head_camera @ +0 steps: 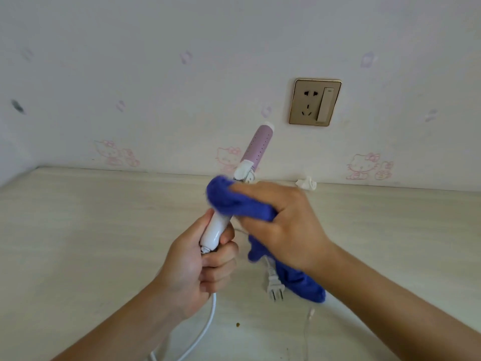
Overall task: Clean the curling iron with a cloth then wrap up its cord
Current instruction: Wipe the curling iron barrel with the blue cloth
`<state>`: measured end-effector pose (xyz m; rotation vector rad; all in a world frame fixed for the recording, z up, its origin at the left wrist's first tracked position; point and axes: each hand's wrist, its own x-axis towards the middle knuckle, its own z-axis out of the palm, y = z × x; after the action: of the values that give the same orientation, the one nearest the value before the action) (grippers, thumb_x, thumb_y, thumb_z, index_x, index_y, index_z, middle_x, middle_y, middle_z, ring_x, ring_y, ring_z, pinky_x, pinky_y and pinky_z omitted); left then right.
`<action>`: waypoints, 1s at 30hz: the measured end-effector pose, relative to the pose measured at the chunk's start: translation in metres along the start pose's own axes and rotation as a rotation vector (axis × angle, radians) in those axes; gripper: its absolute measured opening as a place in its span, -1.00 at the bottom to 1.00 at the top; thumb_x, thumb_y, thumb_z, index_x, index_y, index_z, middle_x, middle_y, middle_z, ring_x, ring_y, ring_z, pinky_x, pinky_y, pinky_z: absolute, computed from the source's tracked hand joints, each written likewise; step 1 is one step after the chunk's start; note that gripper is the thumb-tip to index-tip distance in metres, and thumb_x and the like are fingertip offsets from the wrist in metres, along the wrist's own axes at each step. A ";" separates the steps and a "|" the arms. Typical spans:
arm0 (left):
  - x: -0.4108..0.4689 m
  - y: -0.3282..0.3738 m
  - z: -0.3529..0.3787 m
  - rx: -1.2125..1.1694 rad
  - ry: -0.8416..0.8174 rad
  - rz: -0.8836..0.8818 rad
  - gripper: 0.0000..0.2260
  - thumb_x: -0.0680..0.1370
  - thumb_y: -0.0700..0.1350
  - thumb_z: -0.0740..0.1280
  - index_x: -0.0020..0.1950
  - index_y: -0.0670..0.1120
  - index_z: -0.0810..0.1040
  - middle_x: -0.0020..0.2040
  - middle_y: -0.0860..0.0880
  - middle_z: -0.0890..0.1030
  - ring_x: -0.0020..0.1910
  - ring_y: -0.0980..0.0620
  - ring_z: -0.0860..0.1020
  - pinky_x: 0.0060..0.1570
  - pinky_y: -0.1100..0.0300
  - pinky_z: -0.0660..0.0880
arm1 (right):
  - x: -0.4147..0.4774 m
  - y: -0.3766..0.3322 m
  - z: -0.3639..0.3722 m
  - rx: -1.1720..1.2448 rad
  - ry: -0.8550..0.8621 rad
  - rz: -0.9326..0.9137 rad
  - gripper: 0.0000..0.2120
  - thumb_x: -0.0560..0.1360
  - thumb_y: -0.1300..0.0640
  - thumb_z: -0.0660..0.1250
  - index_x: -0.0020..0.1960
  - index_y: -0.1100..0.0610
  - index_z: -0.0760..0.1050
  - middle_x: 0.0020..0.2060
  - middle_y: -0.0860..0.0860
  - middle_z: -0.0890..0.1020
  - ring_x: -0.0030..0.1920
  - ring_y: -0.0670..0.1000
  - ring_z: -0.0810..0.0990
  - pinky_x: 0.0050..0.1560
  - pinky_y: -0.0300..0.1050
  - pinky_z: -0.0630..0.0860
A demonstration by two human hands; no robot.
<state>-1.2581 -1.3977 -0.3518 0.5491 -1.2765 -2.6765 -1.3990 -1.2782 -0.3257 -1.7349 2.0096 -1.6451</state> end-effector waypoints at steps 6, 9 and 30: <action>-0.002 0.003 -0.006 -0.020 -0.036 -0.022 -0.63 0.55 0.12 0.16 -0.37 -0.07 0.42 -0.58 0.07 0.20 -0.66 0.16 0.12 -0.61 0.32 0.01 | 0.000 -0.003 0.003 -0.051 0.000 -0.089 -0.61 0.44 0.26 0.41 0.23 0.01 0.66 -0.15 -0.10 0.67 -0.12 -0.03 0.65 -0.05 0.05 0.58; -0.001 0.003 -0.006 -0.021 -0.079 -0.038 -0.58 0.60 0.20 0.14 -0.30 -0.07 0.42 -0.56 0.08 0.21 -0.64 0.16 0.14 -0.61 0.30 0.02 | 0.006 0.004 -0.010 -0.071 0.127 -0.032 -0.59 0.42 0.32 0.40 0.22 0.05 0.68 -0.24 -0.16 0.61 -0.21 -0.04 0.60 -0.11 -0.04 0.55; 0.004 0.004 -0.013 -0.124 -0.253 -0.137 -0.53 0.63 0.26 0.15 -0.29 -0.07 0.40 -0.58 0.08 0.21 -0.63 0.09 0.07 -0.63 0.27 0.03 | 0.008 0.010 -0.016 -0.055 0.155 -0.078 -0.57 0.39 0.39 0.40 0.22 0.13 0.68 -0.21 0.02 0.66 -0.22 0.00 0.60 -0.13 -0.04 0.55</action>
<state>-1.2568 -1.4107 -0.3573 0.2992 -1.1550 -2.9938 -1.4186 -1.2747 -0.3204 -1.7768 2.0963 -1.8180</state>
